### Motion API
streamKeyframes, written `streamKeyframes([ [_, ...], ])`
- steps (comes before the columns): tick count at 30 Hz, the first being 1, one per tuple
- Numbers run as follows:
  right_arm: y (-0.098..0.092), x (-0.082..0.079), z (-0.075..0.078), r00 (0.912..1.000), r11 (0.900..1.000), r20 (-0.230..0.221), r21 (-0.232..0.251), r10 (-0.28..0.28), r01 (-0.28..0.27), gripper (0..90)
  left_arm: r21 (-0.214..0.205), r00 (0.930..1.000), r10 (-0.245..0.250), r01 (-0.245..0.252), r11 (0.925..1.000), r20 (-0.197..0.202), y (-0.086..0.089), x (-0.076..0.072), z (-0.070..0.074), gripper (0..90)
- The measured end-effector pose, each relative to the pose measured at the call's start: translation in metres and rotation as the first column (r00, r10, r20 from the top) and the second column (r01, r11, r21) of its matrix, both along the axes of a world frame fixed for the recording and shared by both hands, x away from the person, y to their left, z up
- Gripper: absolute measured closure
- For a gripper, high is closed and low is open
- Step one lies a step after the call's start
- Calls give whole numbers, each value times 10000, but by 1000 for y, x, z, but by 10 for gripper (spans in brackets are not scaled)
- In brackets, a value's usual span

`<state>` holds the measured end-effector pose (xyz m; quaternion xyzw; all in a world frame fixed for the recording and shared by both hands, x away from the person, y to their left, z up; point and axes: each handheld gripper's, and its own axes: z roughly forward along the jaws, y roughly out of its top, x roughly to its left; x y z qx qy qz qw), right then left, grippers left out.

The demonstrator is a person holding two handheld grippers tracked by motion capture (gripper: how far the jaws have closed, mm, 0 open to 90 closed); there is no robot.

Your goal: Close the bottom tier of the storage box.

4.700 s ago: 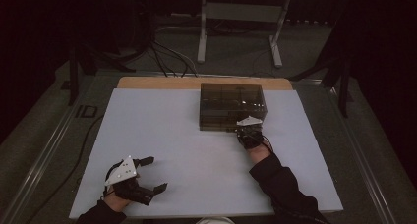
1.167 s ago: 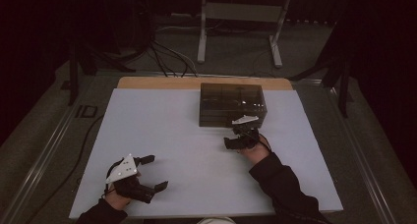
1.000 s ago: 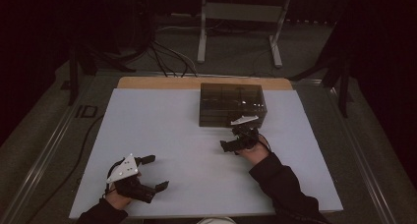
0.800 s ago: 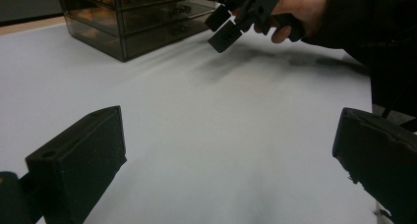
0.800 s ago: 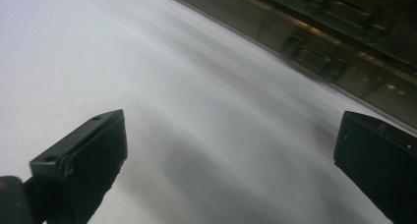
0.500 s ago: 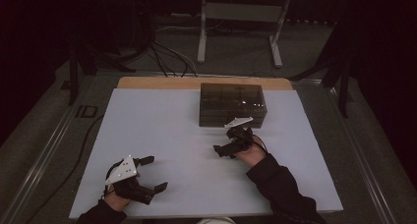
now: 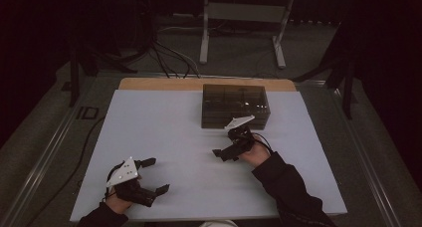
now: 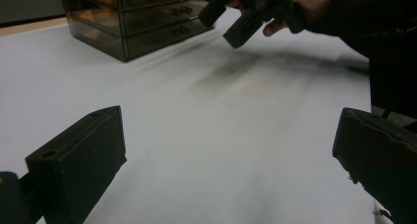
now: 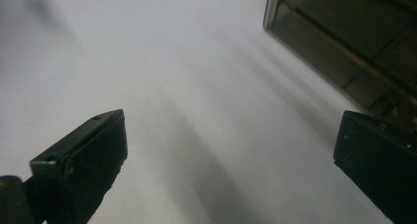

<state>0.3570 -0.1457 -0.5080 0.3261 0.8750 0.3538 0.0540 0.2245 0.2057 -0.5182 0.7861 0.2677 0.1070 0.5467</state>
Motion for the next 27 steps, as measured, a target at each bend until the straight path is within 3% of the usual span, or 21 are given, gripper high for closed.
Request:
streamKeyframes([
  [8, -9, -8, 8, 9979, 9992, 568, 231, 316, -330, 0, -33, 10000, 47, -47, 10000, 31, 1, -1, 1, 8],
  [18, -23, -19, 9, 9965, 9980, 766, 510, 340, -379, 0, -110, 10000, 51, -50, 9999, 13, 1, -1, 1, 8],
  [23, -35, -24, 4, 9979, 9986, 645, 517, 25, -59, 0, -91, 10000, 43, -43, 9999, 0, 1, -1, 1, 7],
  [27, -44, -30, 2, 9967, 9978, 806, 656, 24, -77, 0, -82, 10000, 58, -58, 9999, 13, 2, -1, 1, 7],
])
